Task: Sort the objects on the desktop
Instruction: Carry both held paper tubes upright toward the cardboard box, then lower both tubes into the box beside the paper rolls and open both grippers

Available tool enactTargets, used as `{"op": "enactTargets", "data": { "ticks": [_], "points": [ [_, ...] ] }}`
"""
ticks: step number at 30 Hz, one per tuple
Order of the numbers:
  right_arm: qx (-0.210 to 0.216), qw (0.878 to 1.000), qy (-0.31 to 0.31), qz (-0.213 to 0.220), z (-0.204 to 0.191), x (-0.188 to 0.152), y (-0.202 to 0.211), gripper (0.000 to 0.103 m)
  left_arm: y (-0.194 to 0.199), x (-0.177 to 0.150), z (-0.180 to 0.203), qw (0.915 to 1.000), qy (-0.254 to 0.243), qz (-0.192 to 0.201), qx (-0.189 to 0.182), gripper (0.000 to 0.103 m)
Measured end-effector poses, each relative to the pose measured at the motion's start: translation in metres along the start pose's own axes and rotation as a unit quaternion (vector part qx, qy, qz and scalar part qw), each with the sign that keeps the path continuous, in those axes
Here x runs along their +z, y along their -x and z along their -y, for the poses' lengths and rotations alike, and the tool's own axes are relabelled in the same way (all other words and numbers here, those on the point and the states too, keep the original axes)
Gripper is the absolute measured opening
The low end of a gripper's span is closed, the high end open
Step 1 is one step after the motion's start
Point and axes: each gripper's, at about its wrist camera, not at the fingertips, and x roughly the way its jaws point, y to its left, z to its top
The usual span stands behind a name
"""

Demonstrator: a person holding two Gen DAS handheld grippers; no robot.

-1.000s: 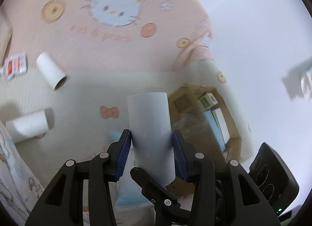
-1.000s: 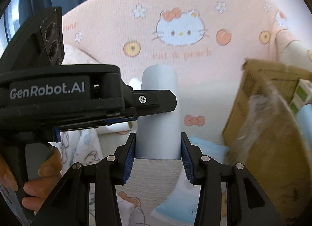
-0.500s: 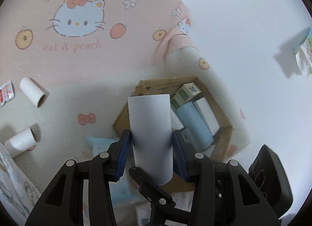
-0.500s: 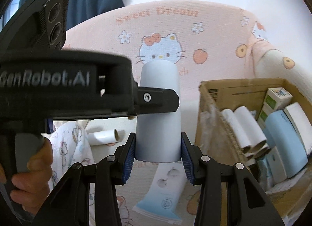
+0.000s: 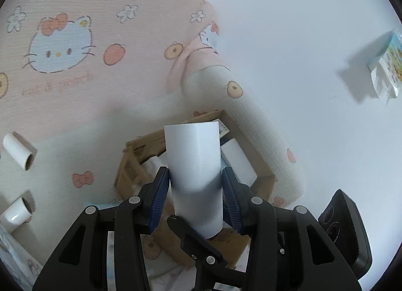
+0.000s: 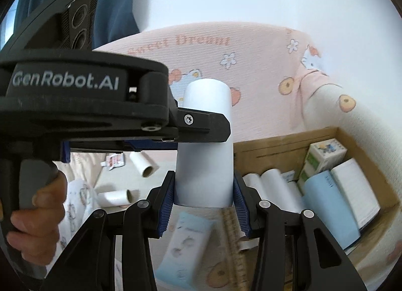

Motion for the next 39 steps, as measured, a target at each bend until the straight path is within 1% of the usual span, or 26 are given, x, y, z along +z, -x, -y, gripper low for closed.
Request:
{"op": "enactTargets", "data": {
  "ticks": [3, 6, 8, 12, 17, 19, 21, 24, 28, 31, 35, 39],
  "points": [
    [0.002, 1.0, -0.021, 0.004, 0.019, 0.004, 0.002, 0.041, -0.012, 0.007, 0.012, 1.0, -0.002, -0.009, -0.003, 0.047],
    [-0.005, 0.999, -0.032, -0.008, 0.036, 0.007, 0.004, 0.041, -0.029, 0.013, 0.027, 0.9994, -0.023, -0.026, -0.001, 0.047],
    [-0.012, 0.999, -0.04, -0.013, 0.049, 0.006, 0.004, 0.041, -0.041, 0.016, 0.033, 0.9987, -0.032, -0.038, -0.009, 0.047],
    [-0.014, 0.998, -0.053, -0.018, 0.071, 0.007, 0.001, 0.041, -0.061, 0.019, 0.04, 0.998, -0.025, -0.054, -0.021, 0.047],
    [-0.007, 0.997, -0.061, -0.039, 0.098, 0.007, -0.009, 0.041, -0.083, 0.021, 0.049, 0.9966, -0.039, -0.069, -0.02, 0.047],
    [0.005, 0.996, -0.069, -0.051, 0.111, 0.007, -0.015, 0.042, -0.095, 0.023, 0.046, 0.9962, -0.027, -0.08, -0.022, 0.047],
    [0.034, 0.994, -0.087, -0.06, 0.127, 0.005, -0.023, 0.042, -0.103, 0.025, 0.041, 0.9957, -0.013, -0.088, -0.025, 0.047],
    [0.059, 0.99, -0.109, -0.069, 0.145, 0.005, -0.03, 0.042, -0.116, 0.028, 0.036, 0.9943, 0.005, -0.101, -0.033, 0.047],
    [0.051, 0.99, -0.1, -0.089, 0.154, 0.008, -0.038, 0.042, -0.13, 0.032, 0.03, 0.9922, 0.03, -0.113, -0.044, 0.047],
    [0.05, 0.989, -0.099, -0.103, 0.16, 0.011, -0.045, 0.042, -0.141, 0.034, 0.021, 0.9892, 0.063, -0.122, -0.051, 0.047],
    [0.052, 0.986, -0.098, -0.122, 0.168, 0.01, -0.053, 0.042, -0.154, 0.034, 0.012, 0.9856, 0.091, -0.137, -0.04, 0.046],
    [0.055, 0.982, -0.125, -0.127, 0.179, 0.009, -0.059, 0.042, -0.168, 0.033, 0.003, 0.9824, 0.111, -0.148, -0.028, 0.046]
  ]
}}
